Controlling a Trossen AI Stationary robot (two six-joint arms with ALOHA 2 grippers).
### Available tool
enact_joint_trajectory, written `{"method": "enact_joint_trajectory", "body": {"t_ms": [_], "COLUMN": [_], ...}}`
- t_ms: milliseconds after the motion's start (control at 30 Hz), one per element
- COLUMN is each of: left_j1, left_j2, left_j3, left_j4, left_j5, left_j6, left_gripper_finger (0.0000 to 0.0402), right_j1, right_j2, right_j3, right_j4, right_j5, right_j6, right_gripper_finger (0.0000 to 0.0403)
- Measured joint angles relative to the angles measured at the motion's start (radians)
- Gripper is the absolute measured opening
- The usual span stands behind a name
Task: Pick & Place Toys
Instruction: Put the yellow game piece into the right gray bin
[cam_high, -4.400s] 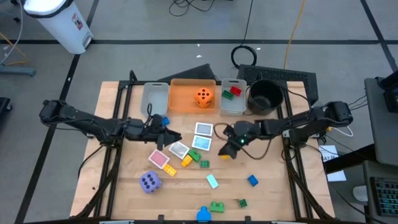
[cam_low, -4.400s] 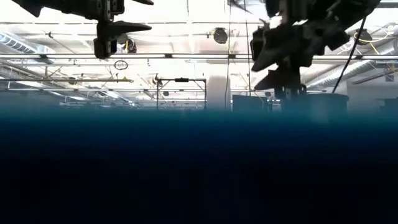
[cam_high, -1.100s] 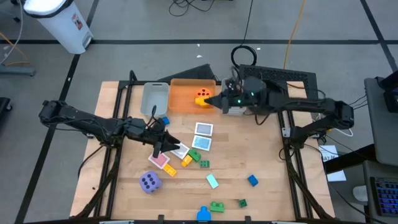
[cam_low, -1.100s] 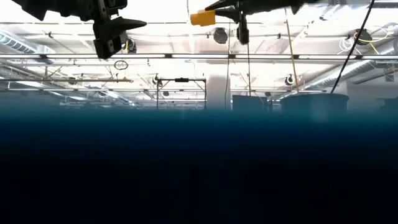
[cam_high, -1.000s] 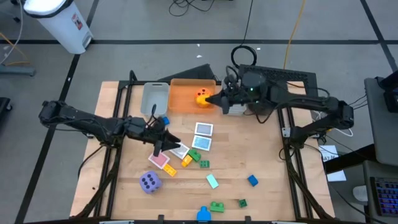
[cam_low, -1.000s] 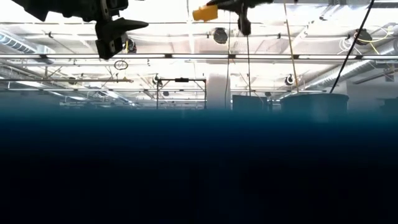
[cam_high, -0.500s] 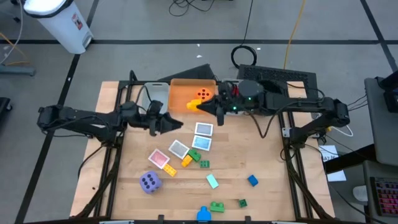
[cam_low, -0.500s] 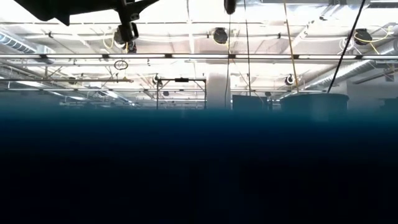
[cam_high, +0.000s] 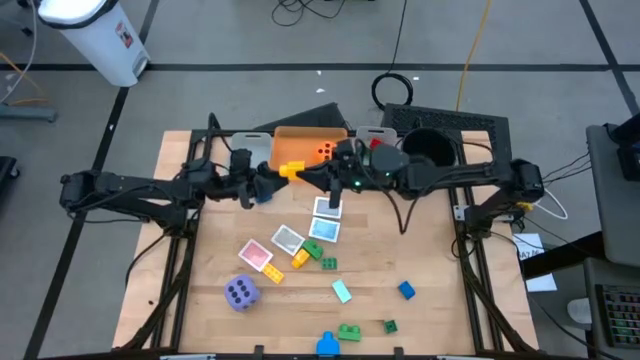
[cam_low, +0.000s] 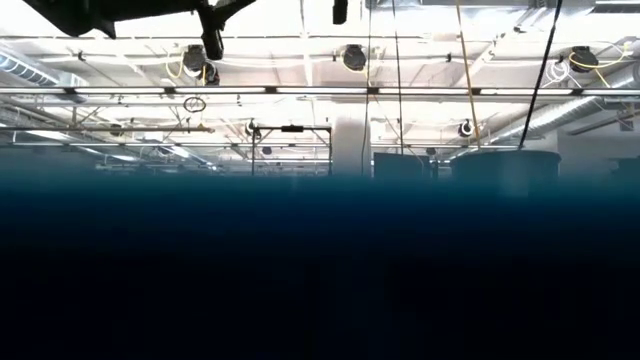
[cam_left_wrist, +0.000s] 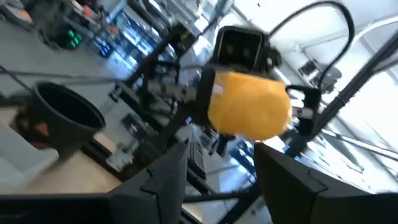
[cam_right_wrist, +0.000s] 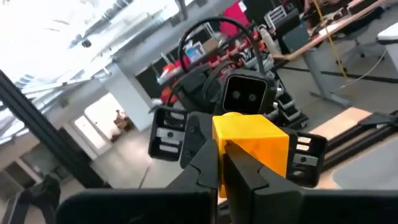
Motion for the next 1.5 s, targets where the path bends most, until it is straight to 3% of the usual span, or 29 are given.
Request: {"method": "enact_joint_trajectory", "body": {"t_ms": [200, 867, 1133, 1500], "left_j1": [-0.001, 0.000, 0.000, 0.000], "left_j2": [0.000, 0.000, 0.000, 0.000], "left_j3": [0.000, 0.001, 0.001, 0.001], "left_j4": [0.023, 0.095, 0.094, 0.095], "left_j5": [-0.016, -0.018, -0.022, -0.020], "left_j6": [0.036, 0.096, 0.094, 0.095], "left_gripper_finger": [0.0189, 0.0188, 0.0131, 0.0132], "right_j1": [0.006, 0.008, 0.007, 0.007], "right_j2": [0.043, 0.059, 0.059, 0.059], "right_j3": [0.000, 0.000, 0.000, 0.000], "right_j4": [0.079, 0.082, 0.082, 0.082], "right_j5": [0.015, 0.044, 0.044, 0.039], "right_j6": [0.015, 0.007, 0.010, 0.006], "right_gripper_finger": [0.0000, 0.0000, 0.0000, 0.0018]}}
